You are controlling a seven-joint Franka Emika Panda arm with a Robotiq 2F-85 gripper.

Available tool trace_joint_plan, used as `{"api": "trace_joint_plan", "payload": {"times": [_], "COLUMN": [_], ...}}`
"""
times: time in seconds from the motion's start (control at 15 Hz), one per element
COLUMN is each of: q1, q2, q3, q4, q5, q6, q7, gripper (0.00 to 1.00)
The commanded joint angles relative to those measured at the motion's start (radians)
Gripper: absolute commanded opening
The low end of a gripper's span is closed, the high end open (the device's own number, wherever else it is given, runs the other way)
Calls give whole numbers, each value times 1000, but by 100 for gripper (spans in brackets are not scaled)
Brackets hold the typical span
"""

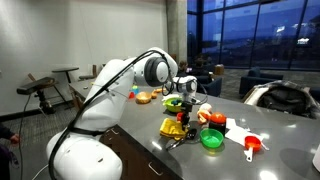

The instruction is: Use the yellow object to wipe the table

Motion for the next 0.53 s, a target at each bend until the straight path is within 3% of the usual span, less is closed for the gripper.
{"api": "trace_joint_plan", "payload": {"times": [0.0,0.33,0.4,0.47], "q1": [-4,-4,-13,-17], "q2": [1,1,-6,-8], "q3": [5,5,7,7], "q4": [3,3,-17,-33], "q5": [-2,-2,6,9], "q6": [-3,-3,9,18], "q7": [2,2,-14,-18], "gripper": [17,17,4,4]}}
